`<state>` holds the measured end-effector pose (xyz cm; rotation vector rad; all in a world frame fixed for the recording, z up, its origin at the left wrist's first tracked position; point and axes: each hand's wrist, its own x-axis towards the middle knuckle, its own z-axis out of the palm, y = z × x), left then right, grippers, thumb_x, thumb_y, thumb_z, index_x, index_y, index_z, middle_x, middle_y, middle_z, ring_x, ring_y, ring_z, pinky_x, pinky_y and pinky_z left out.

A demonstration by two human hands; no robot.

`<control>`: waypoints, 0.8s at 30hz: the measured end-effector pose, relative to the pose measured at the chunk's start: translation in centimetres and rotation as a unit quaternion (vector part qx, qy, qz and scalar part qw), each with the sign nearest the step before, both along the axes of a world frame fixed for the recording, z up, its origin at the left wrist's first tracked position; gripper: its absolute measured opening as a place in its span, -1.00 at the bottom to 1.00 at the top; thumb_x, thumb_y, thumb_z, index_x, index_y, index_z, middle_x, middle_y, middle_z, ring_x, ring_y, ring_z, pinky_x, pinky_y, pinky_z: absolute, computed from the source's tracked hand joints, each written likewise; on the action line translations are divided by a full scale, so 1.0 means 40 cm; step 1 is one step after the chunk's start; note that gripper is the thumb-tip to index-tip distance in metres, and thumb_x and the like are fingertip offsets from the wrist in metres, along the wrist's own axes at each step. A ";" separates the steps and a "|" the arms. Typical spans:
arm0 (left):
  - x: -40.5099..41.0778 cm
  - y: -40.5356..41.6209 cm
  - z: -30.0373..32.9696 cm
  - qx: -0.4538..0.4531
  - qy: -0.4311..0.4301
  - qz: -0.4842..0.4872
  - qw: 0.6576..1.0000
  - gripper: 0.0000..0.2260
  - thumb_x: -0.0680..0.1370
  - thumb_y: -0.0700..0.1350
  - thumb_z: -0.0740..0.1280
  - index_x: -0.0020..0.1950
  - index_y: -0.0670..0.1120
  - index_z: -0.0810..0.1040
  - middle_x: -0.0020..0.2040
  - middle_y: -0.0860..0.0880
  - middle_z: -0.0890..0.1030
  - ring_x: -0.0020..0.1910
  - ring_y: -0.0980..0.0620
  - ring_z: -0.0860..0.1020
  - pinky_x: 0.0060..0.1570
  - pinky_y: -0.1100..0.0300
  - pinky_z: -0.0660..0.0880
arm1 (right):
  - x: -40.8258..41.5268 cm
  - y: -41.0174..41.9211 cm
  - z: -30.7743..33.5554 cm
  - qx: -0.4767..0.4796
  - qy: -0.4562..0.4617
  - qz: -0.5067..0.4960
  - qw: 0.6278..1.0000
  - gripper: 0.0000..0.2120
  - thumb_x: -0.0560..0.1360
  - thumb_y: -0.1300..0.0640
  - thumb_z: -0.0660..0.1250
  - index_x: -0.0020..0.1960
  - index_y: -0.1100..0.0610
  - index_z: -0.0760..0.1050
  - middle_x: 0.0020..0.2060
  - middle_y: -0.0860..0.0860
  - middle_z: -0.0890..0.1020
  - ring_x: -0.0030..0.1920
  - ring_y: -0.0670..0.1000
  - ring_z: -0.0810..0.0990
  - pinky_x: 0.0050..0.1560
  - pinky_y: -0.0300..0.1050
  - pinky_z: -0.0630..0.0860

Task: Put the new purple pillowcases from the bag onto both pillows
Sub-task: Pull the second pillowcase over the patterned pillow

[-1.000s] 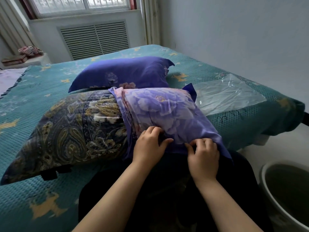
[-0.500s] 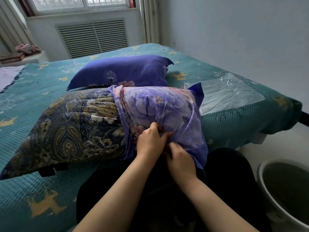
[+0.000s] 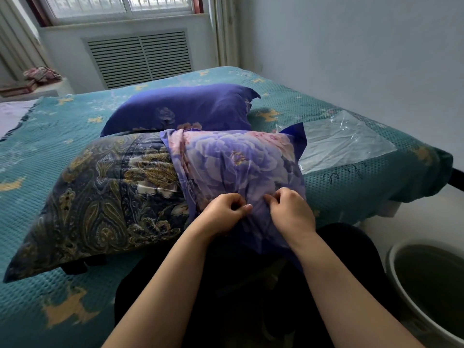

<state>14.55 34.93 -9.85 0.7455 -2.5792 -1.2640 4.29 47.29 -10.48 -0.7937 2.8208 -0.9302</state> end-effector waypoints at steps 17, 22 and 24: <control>0.032 -0.012 -0.015 0.258 0.109 0.014 0.960 -0.68 0.56 0.15 0.20 0.03 -0.07 0.56 -0.15 0.00 0.61 -0.14 0.08 0.54 -0.13 0.23 0.44 | 0.062 -0.080 0.058 -0.142 -0.047 0.167 0.974 -0.64 0.56 -0.03 0.22 -0.33 0.11 0.26 -0.42 -0.01 0.48 -0.26 0.11 0.49 -0.18 0.04 0.40; 0.004 -0.013 -0.010 0.258 0.067 0.069 0.961 -0.47 0.40 0.31 0.35 -0.05 -0.17 0.60 -0.19 -0.12 0.64 -0.21 -0.01 0.56 -0.17 0.09 0.49 | 0.056 -0.068 -0.025 -0.156 -0.057 0.228 0.959 -0.91 0.56 0.19 0.22 -0.09 0.16 0.48 -0.17 0.09 0.61 -0.10 0.10 0.57 -0.06 -0.03 0.44; -0.021 -0.005 -0.007 0.224 0.074 0.107 0.966 -0.65 0.44 0.12 0.42 -0.12 -0.18 0.58 -0.27 -0.11 0.62 -0.28 0.01 0.54 -0.24 0.12 0.47 | 0.053 -0.061 -0.041 -0.160 -0.050 0.224 0.960 -0.86 0.54 0.24 0.22 0.07 0.18 0.50 -0.01 0.11 0.62 0.03 0.09 0.57 0.03 -0.15 0.41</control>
